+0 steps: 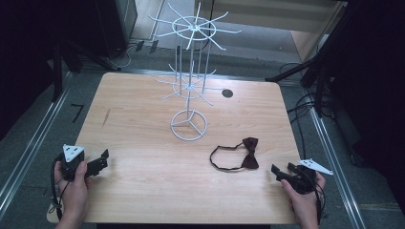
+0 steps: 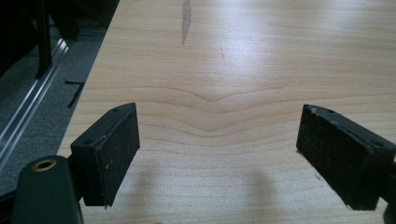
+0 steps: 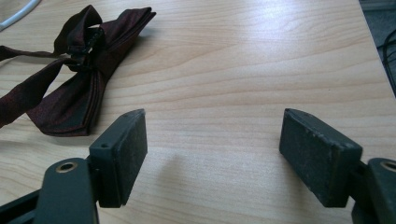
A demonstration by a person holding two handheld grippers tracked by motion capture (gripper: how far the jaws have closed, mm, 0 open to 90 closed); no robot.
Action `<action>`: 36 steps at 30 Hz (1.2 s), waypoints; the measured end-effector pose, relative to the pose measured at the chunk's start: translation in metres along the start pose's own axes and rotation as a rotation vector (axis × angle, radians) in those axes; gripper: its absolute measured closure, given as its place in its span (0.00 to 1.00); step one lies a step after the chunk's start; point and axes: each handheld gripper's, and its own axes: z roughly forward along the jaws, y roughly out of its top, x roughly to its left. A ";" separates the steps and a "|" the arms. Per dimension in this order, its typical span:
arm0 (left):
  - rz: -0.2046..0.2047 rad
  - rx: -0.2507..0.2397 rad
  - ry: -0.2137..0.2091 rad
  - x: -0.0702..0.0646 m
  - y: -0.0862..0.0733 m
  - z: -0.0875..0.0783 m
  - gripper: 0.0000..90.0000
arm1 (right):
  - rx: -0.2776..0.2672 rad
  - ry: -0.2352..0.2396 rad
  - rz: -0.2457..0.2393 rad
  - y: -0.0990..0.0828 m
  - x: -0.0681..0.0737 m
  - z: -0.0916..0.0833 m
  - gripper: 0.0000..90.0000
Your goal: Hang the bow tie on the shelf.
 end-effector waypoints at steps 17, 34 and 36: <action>-0.061 -0.065 0.013 0.004 -0.003 -0.005 0.15 | 0.253 -0.082 -0.091 0.035 0.022 0.005 0.23; -0.048 -0.039 0.215 -0.007 0.006 0.009 0.16 | 0.550 -0.003 -0.228 0.086 0.080 0.035 0.16; -0.052 -0.036 0.205 -0.006 0.006 0.009 0.16 | 0.561 0.003 -0.242 0.087 0.084 0.036 0.15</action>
